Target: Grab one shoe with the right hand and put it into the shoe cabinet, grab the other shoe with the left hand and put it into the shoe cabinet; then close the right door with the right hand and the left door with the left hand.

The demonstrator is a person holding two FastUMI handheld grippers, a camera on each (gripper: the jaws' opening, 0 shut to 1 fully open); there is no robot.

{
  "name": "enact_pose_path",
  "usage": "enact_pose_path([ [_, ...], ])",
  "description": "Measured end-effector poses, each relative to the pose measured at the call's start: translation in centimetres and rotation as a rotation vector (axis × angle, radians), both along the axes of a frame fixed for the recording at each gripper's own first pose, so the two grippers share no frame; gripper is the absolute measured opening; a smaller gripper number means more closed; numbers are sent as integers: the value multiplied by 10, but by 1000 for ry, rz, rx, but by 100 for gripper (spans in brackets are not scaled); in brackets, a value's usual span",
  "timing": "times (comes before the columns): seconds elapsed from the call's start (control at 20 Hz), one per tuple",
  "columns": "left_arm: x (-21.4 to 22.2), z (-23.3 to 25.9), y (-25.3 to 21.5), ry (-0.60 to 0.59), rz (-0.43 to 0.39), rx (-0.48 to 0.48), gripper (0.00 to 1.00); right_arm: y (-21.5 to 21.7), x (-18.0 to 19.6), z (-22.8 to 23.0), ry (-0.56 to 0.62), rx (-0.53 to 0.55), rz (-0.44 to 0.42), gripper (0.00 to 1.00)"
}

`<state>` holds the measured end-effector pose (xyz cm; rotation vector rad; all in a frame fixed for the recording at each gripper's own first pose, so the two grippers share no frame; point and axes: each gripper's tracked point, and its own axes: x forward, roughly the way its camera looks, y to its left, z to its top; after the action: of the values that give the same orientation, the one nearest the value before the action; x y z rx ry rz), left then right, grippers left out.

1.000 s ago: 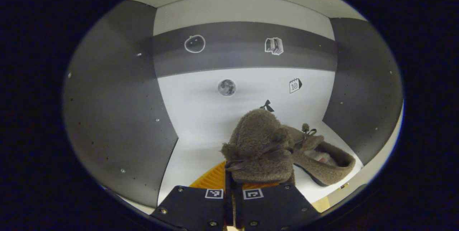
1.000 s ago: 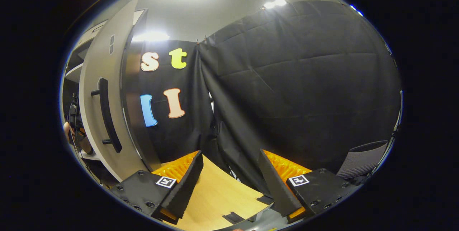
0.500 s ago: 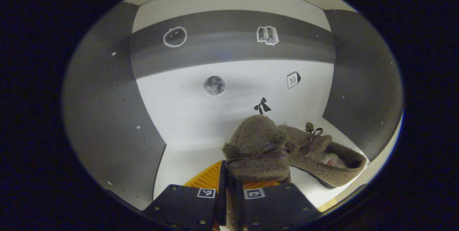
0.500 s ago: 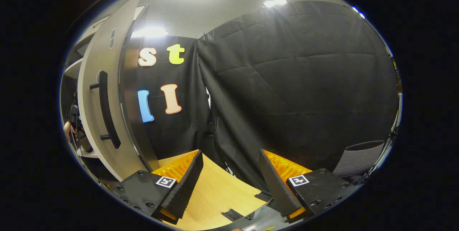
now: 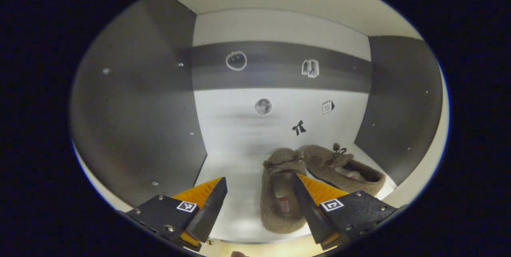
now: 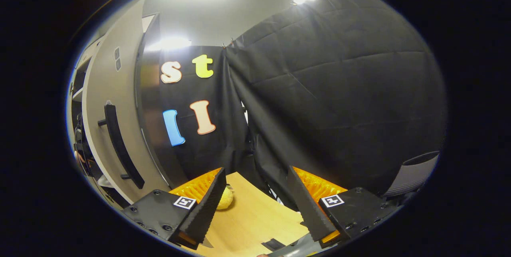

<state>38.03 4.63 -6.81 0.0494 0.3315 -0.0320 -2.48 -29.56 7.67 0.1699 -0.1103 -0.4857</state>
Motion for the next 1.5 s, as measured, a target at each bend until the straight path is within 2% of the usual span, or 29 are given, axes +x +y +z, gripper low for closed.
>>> enact_pose_path([
  [0.05, -11, 10, -1, -38, -8, -6, 96, 0, 6, 7, -6, -11, 17, 98],
  [0.1, -23, 18, -4, -75, -19, -15, 100, 1, 11, 15, -13, -24, 34, 98],
  [0.15, -35, 25, -3, -121, -19, -26, 95, 2, 18, 21, -19, -40, 50, 98],
  [0.2, -47, 35, 0, -172, -11, -34, 100, 3, 22, 28, -22, -60, 65, 98],
  [0.25, -61, 43, 0, -222, -6, -39, 95, 5, 27, 35, -22, -81, 76, 98],
  [0.3, -78, 51, -1, -265, -7, -41, 100, 7, 32, 42, -19, -101, 90, 98],
  [0.45, -124, 67, 0, -361, -5, -23, 100, 19, 48, 58, -14, -156, 133, 98],
  [0.65, -172, 70, -14, -385, -10, 1, 100, 33, 64, 72, 12, -172, 205, 98],
  [0.85, -217, 47, -27, -353, -32, -64, 100, 47, 75, 92, -21, -185, 260, 98],
  [0.9, -228, 37, -27, -341, -19, -79, 89, 52, 80, 95, -28, -185, 279, 98],
  [0.95, -239, 31, -28, -336, -12, -94, 100, 57, 82, 95, -31, -183, 291, 98],
  [1.05, -259, 26, -27, -341, 6, -103, 100, 67, 84, 97, -43, -176, 327, 98],
  [1.1, -273, 23, -27, -340, 12, -93, 89, 75, 86, 95, -46, -166, 356, 98],
  [1.15, -282, 21, -25, -337, 19, -75, 95, 81, 92, 94, -42, -162, 376, 98],
  [1.2, -290, 19, -24, -335, 28, -58, 100, 85, 96, 92, -35, -164, 381, 98],
  [1.25, -293, 16, -23, -327, 31, -46, 95, 83, 100, 91, -29, -169, 359, 98],
  [1.3, -295, 9, -22, -295, 37, -37, 95, 81, 99, 94, -31, -178, 342, 89],
  [1.35, -297, 2, -20, -273, 43, -38, 100, 86, 100, 97, -35, -200, 342, 89],
  [1.4, -300, 1, -20, -268, 46, -45, 95, 91, 100, 101, -40, -231, 352, 96],
  [1.45, -302, 1, -20, -270, 44, -57, 100, 95, 101, 103, -39, -259, 355, 96],
  [1.5, -307, 0, -22, -271, 42, -65, 95, 96, 100, 102, -40, -260, 361, 95],
])
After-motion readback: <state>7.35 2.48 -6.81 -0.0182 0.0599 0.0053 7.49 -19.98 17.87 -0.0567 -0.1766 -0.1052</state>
